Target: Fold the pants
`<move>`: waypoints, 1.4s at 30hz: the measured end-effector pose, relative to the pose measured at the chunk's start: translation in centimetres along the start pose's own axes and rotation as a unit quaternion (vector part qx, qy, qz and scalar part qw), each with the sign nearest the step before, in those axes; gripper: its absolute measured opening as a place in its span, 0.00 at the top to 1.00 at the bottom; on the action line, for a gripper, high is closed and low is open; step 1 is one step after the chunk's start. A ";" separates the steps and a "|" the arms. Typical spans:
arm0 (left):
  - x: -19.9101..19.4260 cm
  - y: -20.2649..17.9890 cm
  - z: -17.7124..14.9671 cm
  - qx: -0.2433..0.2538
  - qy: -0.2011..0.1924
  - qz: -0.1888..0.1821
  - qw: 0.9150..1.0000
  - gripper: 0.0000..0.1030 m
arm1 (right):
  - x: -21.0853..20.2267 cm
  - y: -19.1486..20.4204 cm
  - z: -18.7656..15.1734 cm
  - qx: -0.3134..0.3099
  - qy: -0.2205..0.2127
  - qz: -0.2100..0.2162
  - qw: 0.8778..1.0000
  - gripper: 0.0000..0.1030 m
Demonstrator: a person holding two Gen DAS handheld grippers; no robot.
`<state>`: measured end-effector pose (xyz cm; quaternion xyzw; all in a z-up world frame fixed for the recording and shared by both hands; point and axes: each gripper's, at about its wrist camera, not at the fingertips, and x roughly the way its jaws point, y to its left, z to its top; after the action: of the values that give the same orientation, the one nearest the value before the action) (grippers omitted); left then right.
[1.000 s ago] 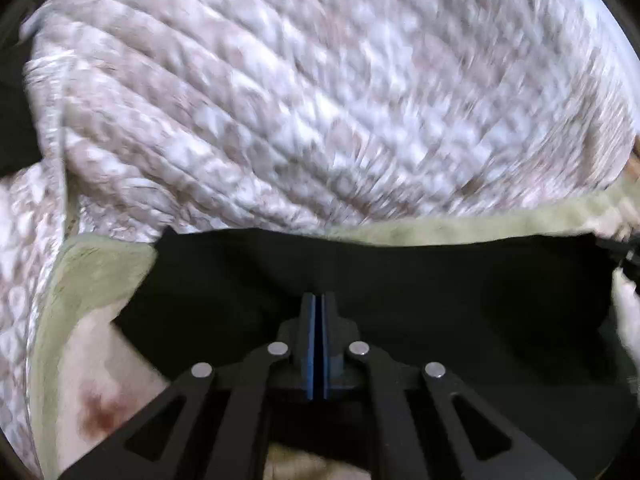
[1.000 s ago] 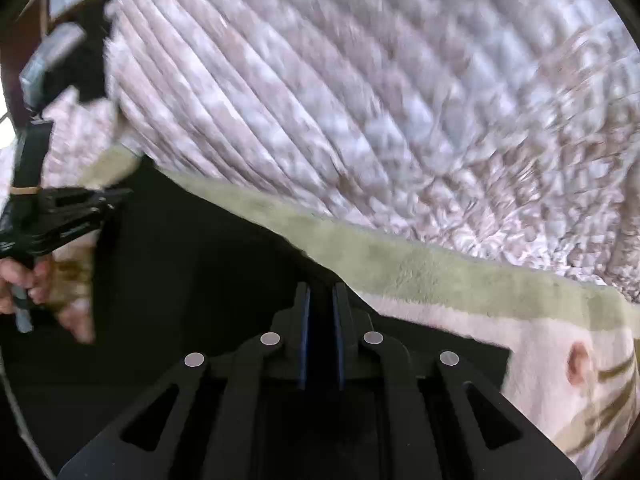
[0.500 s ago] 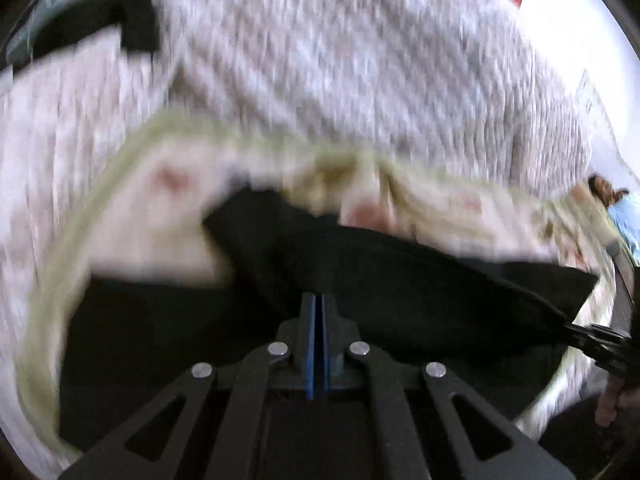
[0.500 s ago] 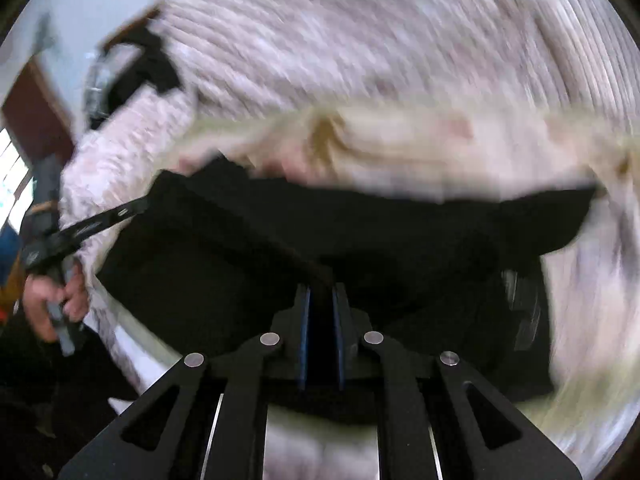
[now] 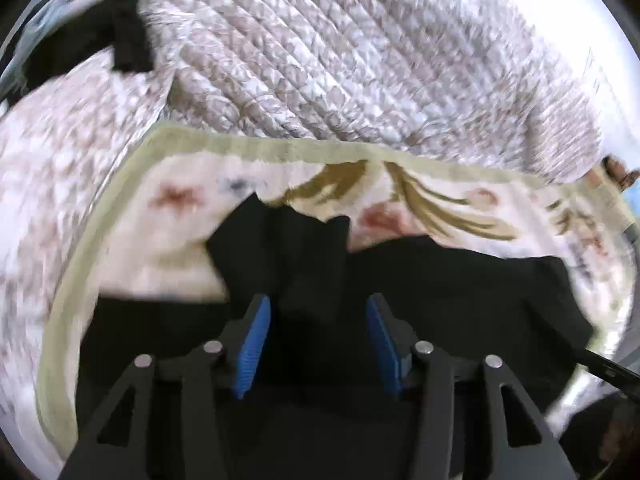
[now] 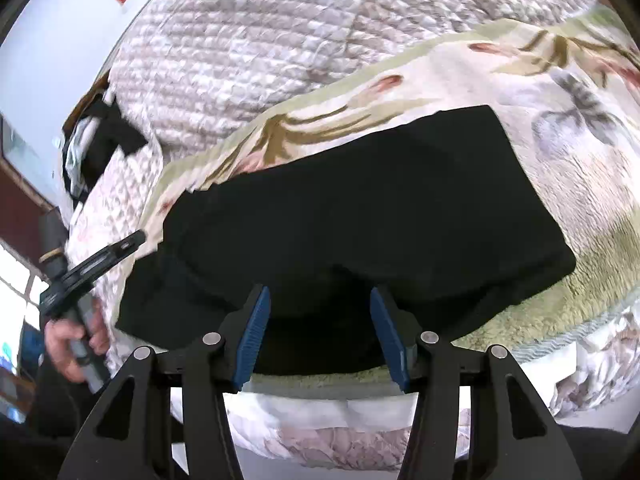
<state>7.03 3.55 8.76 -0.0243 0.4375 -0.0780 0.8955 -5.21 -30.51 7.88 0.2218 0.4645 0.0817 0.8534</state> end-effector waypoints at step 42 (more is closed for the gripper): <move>-6.5 12.0 -11.3 -0.273 -0.038 0.012 0.961 0.61 | 0.9 -2.2 -1.9 0.073 0.014 -0.014 0.997 0.49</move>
<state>-4.38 16.72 5.48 -0.2656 0.4083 0.0563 0.8715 -6.40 -31.55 5.30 0.2763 0.4837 0.0387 0.8295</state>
